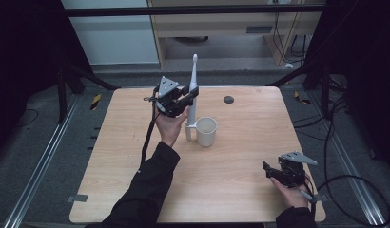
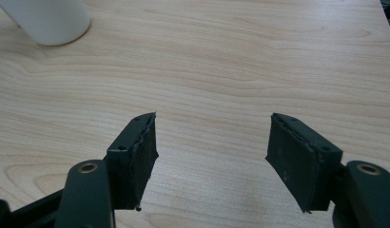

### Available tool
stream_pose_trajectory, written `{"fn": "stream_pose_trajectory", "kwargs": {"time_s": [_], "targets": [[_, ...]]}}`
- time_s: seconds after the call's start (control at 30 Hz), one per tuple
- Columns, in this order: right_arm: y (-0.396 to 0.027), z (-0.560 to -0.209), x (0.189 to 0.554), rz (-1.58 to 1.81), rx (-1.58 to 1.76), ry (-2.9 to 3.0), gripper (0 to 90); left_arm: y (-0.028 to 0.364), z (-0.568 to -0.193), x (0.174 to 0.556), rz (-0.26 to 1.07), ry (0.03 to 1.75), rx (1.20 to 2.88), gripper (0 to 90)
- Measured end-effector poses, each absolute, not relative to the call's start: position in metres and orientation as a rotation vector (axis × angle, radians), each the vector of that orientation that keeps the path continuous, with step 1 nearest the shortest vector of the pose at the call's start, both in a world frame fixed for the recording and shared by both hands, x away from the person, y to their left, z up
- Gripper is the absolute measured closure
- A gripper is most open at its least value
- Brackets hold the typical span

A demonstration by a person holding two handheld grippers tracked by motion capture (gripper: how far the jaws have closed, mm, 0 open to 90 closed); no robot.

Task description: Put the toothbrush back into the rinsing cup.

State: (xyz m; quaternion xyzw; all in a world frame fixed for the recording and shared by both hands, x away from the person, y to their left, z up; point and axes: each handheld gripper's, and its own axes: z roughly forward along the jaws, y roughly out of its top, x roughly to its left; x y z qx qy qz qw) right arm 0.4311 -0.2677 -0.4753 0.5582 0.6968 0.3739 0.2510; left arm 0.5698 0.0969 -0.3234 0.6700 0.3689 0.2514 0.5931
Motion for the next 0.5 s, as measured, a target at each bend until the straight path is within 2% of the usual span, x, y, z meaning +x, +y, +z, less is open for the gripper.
{"fn": "stream_pose_trajectory", "kwargs": {"time_s": [0.5], "targets": [[-0.268, -0.476, 0.432, 1.024, 1.518, 1.898, 33.9, 0.070, -0.336, 0.586, 0.556, 0.853, 1.554, 66.9]]}}
